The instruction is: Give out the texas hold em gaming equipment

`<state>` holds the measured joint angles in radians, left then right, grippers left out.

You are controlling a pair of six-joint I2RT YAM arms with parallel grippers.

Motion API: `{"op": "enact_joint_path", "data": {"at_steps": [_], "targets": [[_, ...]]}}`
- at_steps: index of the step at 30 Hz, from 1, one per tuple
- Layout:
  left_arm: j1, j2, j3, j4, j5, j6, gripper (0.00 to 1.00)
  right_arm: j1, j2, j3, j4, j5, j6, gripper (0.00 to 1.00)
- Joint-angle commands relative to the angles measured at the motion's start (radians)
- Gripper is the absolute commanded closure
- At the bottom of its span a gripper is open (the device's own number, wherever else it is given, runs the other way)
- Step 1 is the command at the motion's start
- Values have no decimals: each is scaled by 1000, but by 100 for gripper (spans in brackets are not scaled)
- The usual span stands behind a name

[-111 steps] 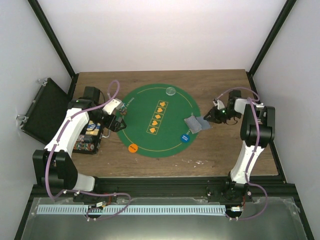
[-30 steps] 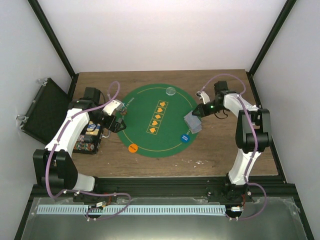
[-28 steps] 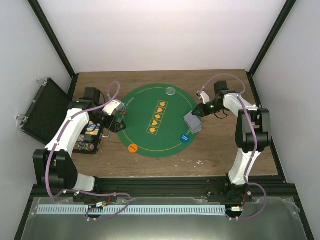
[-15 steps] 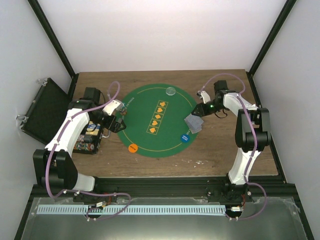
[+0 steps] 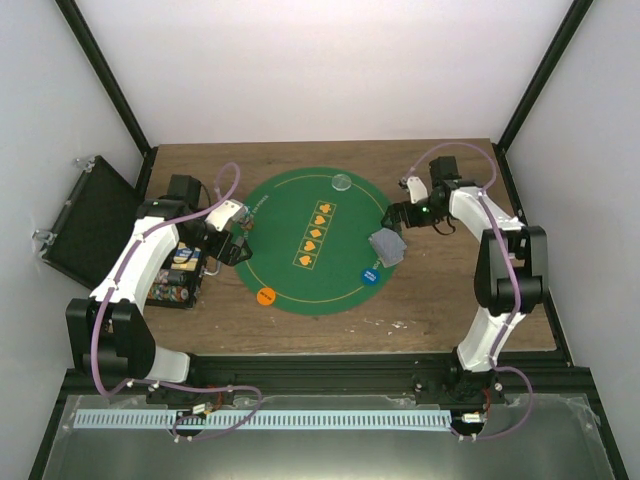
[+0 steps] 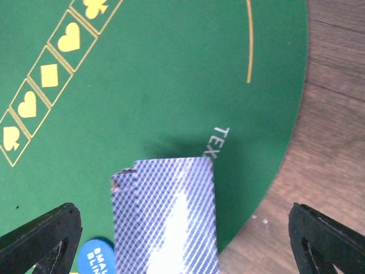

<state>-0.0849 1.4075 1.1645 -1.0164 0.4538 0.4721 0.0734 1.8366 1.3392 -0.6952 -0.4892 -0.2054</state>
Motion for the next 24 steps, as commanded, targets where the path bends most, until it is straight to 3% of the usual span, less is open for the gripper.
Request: {"op": "enact_joint_path", "data": {"at_steps": [1,7,16,24], "targets": [[1,8,-5,-5,16,6,4,70,-101,-58,38,59,39,0],[1,5,-5,-8,17,8,3,85,-72,-90,37,136,53,0],[1,2,-6,-13,19,12,3,101,-57,-117,51,37,40,0],[1,5,-6,-13,23,13,3,115,-35,-118,40,139,47,0]]}}
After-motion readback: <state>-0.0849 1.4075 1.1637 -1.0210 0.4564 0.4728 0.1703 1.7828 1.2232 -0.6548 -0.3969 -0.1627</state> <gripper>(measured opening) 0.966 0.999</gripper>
